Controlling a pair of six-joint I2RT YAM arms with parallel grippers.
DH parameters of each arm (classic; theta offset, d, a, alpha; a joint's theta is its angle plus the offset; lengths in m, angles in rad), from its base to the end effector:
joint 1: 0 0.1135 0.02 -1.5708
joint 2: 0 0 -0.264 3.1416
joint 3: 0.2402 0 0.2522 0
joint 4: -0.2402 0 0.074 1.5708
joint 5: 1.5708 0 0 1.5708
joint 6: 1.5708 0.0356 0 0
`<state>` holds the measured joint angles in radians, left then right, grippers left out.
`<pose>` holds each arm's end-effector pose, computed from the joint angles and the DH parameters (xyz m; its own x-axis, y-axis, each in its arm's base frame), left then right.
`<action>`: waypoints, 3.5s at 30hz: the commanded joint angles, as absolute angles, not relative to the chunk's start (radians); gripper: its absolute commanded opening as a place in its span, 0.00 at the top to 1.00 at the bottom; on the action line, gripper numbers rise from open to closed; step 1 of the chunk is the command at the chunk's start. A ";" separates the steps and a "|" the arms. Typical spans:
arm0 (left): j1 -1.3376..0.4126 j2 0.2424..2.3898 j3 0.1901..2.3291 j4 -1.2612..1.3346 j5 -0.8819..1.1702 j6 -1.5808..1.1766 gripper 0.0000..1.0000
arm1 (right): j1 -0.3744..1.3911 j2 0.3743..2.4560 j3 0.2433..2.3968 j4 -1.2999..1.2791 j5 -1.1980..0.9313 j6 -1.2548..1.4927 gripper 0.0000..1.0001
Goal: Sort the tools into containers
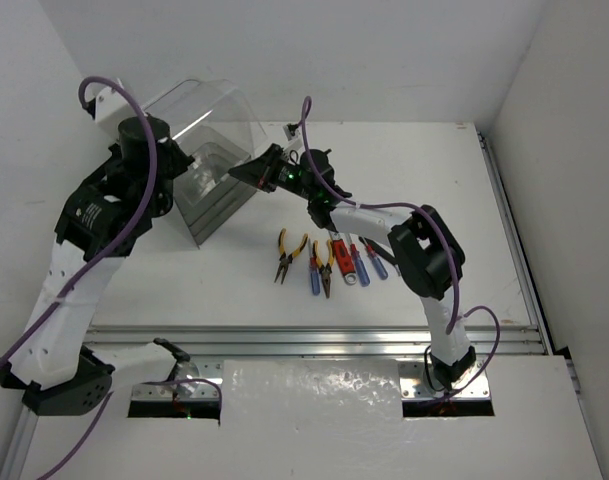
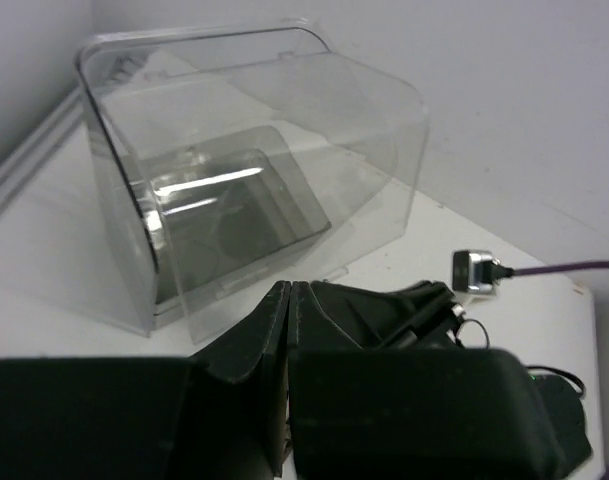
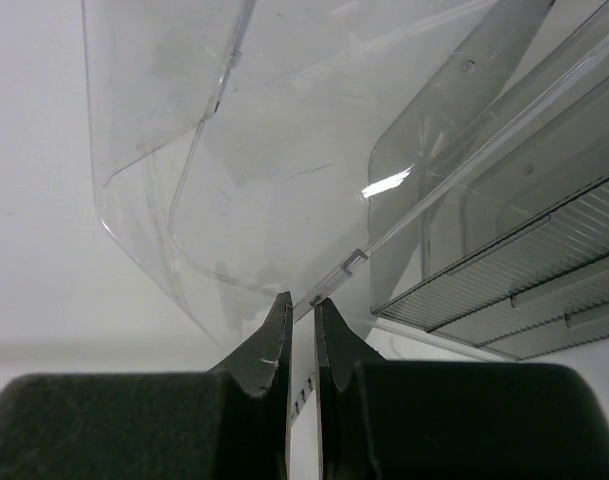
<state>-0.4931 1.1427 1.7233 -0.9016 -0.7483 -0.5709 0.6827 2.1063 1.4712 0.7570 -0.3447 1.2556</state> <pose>0.1676 -0.0626 0.5066 -0.1140 -0.3883 -0.9144 -0.3368 0.8810 -0.3322 0.3759 0.3211 0.2566 -0.7827 0.5169 -0.3468 -0.3544 0.0878 0.9309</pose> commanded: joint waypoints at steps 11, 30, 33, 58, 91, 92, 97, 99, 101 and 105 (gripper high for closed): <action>0.095 1.169 1.649 -0.842 -0.367 -0.468 1.00 | 0.690 2.020 1.542 0.804 -0.357 1.173 0.99; 0.469 1.068 1.241 -0.445 0.494 -0.612 1.00 | 0.689 1.993 1.551 0.733 -0.391 1.123 1.00; 0.472 1.063 1.206 -0.381 0.546 -0.634 1.00 | 0.687 1.988 1.549 0.732 -0.396 1.120 1.00; 0.482 1.154 1.147 -0.123 0.718 -0.742 1.00 | 0.689 1.997 1.557 0.755 -0.426 1.141 0.99; 0.483 1.175 1.178 0.121 0.779 -0.903 1.00 | 0.658 1.798 1.318 0.759 -0.439 1.054 0.01; 0.483 1.180 1.180 0.124 0.781 -0.907 1.00 | 0.655 1.786 1.303 0.759 -0.437 1.048 0.01; 0.483 1.174 1.174 0.150 0.781 -0.930 1.00 | 0.649 1.740 1.229 0.761 -0.442 1.034 0.01; 0.483 1.167 1.177 0.158 0.773 -0.936 1.00 | 0.647 1.729 1.217 0.761 -0.445 1.029 0.01; 0.482 1.164 1.181 0.163 0.765 -0.946 1.00 | 0.649 1.714 1.195 0.759 -0.449 1.025 0.01; 0.482 1.175 1.221 0.163 0.750 -0.953 1.00 | 0.649 1.683 1.151 0.741 -0.448 0.997 0.01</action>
<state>0.4770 1.1912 1.1355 0.0414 0.7658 -0.9302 0.6502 1.7519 1.1679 0.6991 -0.4320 1.0431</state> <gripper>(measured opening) 0.001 0.990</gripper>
